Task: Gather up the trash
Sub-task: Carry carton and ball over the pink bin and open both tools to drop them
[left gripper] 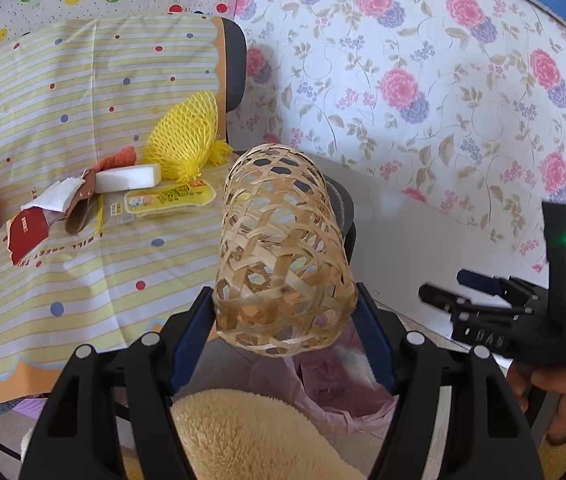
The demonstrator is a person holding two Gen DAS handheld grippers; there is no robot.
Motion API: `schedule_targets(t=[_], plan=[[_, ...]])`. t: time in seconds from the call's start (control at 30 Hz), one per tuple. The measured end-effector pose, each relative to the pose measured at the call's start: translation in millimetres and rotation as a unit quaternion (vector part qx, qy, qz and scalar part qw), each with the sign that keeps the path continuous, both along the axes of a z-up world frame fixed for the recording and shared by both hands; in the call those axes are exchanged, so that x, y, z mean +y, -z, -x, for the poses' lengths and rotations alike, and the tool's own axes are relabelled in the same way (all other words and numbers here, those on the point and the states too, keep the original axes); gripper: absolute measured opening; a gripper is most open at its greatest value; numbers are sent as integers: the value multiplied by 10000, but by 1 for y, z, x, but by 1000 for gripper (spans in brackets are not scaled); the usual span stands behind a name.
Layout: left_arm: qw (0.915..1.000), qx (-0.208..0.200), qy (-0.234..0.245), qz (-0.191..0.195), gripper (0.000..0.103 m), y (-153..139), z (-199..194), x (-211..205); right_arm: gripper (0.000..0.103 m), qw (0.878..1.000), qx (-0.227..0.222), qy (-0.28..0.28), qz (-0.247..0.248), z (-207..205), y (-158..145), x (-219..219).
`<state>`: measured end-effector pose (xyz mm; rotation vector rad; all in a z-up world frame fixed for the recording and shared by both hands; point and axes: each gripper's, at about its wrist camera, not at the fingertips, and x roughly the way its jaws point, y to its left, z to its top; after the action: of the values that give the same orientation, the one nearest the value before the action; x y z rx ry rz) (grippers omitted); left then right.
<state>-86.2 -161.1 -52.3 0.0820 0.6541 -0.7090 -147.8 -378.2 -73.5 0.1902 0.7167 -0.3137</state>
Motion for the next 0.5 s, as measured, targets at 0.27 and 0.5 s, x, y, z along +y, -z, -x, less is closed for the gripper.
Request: schedule_targets(t=[0.27,0.5], plan=[[9985,81,515,-188,67,13,17,-18,74,9991,-391,190,-25,13,-18,-6],[9914,342,1202,-399,67,29,29,-59,75,9980,-401,490,-9,35,-19,-23]])
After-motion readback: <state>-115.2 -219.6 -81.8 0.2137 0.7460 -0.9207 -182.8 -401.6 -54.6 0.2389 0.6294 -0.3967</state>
